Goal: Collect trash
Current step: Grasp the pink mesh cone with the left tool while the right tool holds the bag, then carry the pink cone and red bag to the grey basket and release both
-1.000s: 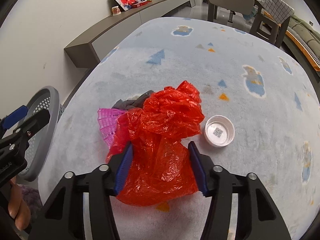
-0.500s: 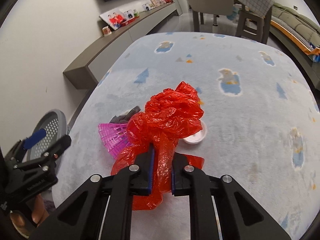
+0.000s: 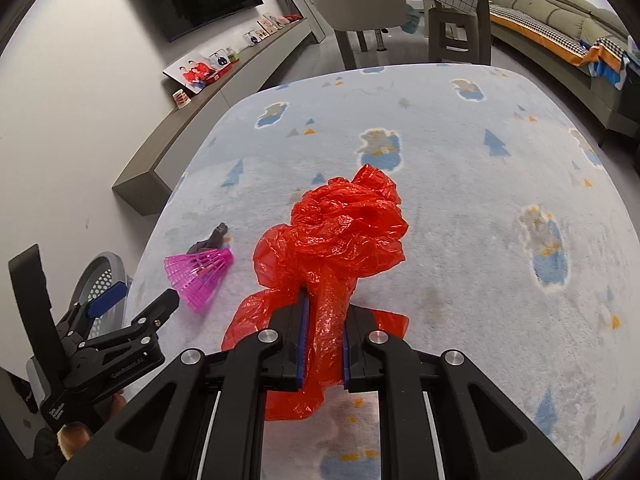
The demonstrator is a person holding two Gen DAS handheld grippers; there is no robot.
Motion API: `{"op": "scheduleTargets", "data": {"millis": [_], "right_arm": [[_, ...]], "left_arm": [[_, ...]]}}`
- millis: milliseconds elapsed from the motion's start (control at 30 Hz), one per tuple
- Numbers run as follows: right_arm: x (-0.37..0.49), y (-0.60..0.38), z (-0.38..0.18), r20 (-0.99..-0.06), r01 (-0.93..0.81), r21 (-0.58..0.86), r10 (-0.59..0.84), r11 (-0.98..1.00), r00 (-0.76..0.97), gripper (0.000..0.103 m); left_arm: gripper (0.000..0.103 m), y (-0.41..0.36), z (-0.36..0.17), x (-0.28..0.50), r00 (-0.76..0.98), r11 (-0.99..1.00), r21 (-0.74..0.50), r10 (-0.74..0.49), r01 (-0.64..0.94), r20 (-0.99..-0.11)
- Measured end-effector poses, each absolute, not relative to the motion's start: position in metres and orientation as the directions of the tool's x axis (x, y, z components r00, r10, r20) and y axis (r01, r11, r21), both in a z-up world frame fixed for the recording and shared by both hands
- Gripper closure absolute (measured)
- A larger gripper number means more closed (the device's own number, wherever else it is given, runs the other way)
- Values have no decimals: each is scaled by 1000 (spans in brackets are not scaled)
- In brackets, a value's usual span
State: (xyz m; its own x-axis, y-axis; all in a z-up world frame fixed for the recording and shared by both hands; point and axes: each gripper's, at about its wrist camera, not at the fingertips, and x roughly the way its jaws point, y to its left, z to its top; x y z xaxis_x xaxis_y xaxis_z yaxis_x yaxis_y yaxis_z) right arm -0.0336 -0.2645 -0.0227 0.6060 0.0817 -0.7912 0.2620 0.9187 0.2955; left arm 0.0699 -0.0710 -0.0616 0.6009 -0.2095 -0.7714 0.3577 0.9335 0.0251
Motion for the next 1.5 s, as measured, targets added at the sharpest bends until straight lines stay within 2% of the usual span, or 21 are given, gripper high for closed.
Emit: {"op": "scheduleTargets", "data": {"millis": [567, 600, 633, 667, 733, 833, 900, 1500], "right_arm": [[-29, -265, -26, -792, 232, 334, 138, 914, 595, 91], [-28, -266, -27, -792, 233, 334, 138, 913, 595, 91], [-28, -266, -27, -793, 235, 336, 139, 912, 593, 91], [-28, -267, -28, -794, 236, 337, 141, 912, 591, 91], [-27, -268, -30, -797, 236, 335, 141, 912, 588, 91], [-27, -268, -30, -797, 236, 335, 140, 912, 588, 91], [-27, -268, -30, -796, 235, 336, 141, 912, 589, 91], [-12, -245, -23, -791, 217, 295, 110, 931, 601, 91]], "left_arm": [[9, -98, -95, 98, 544, 945, 22, -169, 326, -822], [11, -99, -95, 98, 543, 945, 20, -171, 328, -822], [17, -101, -95, 99, 541, 944, 18, -173, 329, -823], [27, -102, -94, 99, 540, 943, 17, -175, 332, -823], [39, -104, -94, 98, 535, 938, 13, -185, 345, -825], [49, -107, -90, 94, 547, 933, 24, -189, 359, -816], [51, -107, -87, 90, 555, 931, 30, -190, 363, -810], [52, -55, -48, 69, 638, 946, 49, -177, 321, -749]]}}
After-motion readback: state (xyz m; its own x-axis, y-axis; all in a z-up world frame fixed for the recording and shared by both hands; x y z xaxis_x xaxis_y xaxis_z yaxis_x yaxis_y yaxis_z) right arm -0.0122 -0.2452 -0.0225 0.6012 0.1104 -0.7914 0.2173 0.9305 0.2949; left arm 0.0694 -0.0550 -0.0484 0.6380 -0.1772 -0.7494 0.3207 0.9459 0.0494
